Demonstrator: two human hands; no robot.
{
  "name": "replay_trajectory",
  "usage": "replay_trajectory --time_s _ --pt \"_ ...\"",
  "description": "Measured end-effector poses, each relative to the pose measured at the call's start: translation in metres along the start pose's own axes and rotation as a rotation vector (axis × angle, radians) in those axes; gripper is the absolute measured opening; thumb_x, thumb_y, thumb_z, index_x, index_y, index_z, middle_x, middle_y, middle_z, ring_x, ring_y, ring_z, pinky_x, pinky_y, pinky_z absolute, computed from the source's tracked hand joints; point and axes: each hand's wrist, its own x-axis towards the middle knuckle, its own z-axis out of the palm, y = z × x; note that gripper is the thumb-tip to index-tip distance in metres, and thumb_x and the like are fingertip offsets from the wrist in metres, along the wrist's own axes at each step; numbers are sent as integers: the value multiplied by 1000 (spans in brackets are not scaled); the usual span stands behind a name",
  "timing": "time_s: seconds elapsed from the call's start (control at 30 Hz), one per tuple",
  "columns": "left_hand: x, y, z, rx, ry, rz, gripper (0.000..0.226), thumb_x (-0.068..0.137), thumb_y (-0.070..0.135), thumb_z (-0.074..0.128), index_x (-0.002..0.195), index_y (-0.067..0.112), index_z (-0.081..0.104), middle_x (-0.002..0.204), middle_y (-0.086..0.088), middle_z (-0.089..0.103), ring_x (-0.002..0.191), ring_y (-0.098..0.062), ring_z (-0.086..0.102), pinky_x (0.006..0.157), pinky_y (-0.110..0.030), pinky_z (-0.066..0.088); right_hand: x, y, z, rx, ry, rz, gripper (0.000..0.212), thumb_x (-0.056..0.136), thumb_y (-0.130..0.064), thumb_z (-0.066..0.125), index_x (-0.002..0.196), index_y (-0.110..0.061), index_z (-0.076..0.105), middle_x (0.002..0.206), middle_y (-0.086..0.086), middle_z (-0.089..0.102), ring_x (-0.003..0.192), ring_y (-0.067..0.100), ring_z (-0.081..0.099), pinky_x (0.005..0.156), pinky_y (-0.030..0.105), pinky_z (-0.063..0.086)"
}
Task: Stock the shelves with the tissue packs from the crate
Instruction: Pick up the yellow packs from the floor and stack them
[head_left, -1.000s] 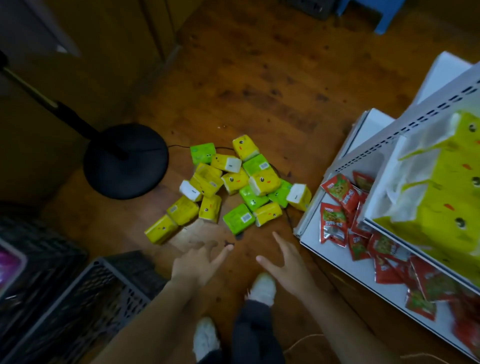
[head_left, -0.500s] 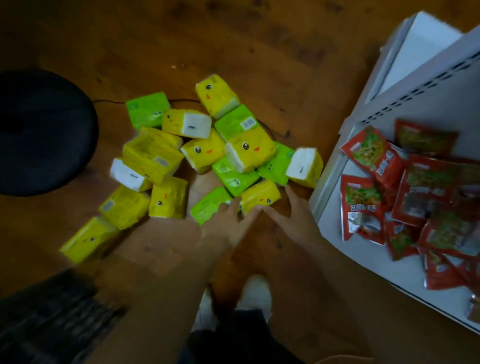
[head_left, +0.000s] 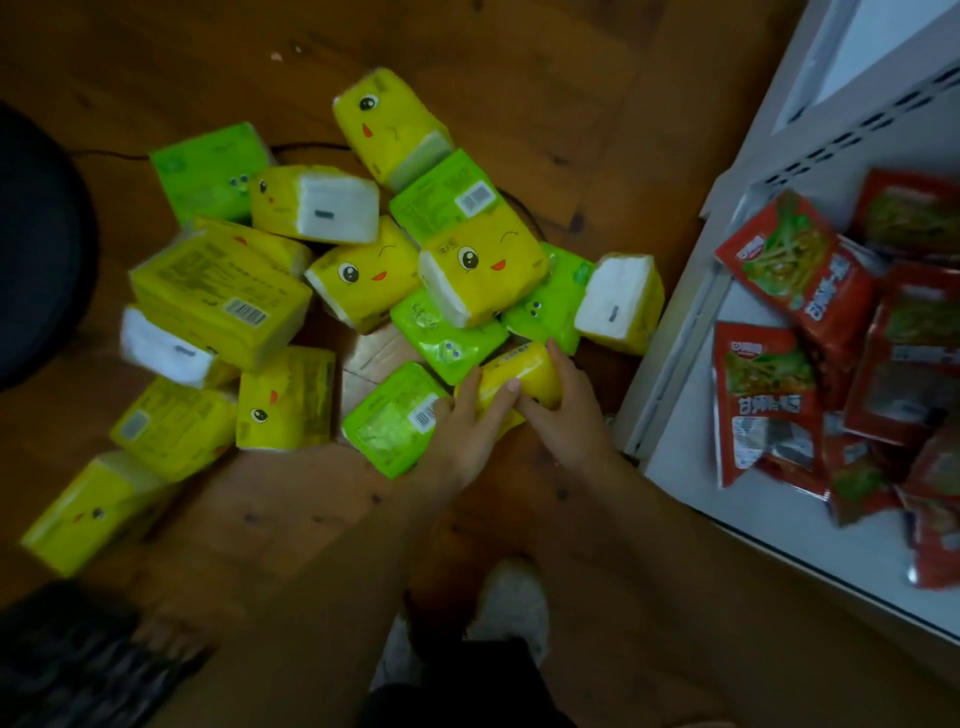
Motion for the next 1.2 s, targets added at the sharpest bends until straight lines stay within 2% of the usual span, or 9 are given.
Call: replay_trajectory --time_s 0.3,0.47,0.53,0.6,0.73,0.83,0.93,1.1,1.2 --pt "-133 56 -38 -116 137 117 65 91 54 44 146 44 10 155 -4 15 143 -19 18 109 -32 21 -100 -93 -56 30 78 -45 71 81 -39 67 142 -27 33 134 10 41 129 22 38 107 41 34" --pt "-226 86 -88 -92 142 252 68 86 61 47 143 49 13 155 10 17 141 -18 25 109 -50 33 -174 -165 -82 91 58 -77 75 73 -52 68 138 -30 38 136 5 41 129 20 39 107 44 36" --pt "-265 101 -107 -69 161 329 64 93 40 50 147 34 16 154 13 14 142 -9 18 114 -31 26 -204 -195 -95 84 39 -100 79 66 -62 63 135 -32 39 134 3 42 126 19 41 105 44 38" --pt "-302 117 -126 -18 177 387 63 95 23 52 147 23 18 146 17 14 138 -6 21 101 -8 29 -230 -225 -109 83 13 -145 80 64 -64 64 133 -33 40 128 1 45 122 20 45 101 43 41" --pt "-363 150 -154 -36 193 502 64 93 6 52 146 12 17 142 15 20 133 2 20 103 -10 26 -276 -277 -134 176 -33 -198 85 60 -65 67 132 -30 39 133 -2 49 120 16 50 98 42 46" --pt "-404 177 -166 -77 197 537 66 93 2 52 146 12 15 130 20 28 117 6 35 82 2 32 -310 -309 -152 251 -9 -254 67 76 -31 75 132 -20 40 127 0 53 110 12 54 90 22 47" --pt "-440 191 -177 6 230 621 67 91 19 57 144 24 17 116 17 42 104 2 43 75 -3 35 -345 -332 -172 258 43 -318 67 78 -21 73 135 -15 39 130 4 52 111 12 52 85 10 43" --pt "-513 213 -191 161 154 666 65 95 11 51 149 22 17 139 20 24 123 -3 29 72 -1 36 -419 -358 -207 302 68 -381 72 79 -23 72 141 -16 34 141 4 43 130 16 42 107 36 37" --pt "-556 225 -193 226 116 663 70 93 13 56 149 25 16 153 4 23 135 -18 30 94 -22 40 -460 -369 -226 333 104 -376 63 81 -21 71 135 -13 39 139 5 46 128 18 43 106 39 38"
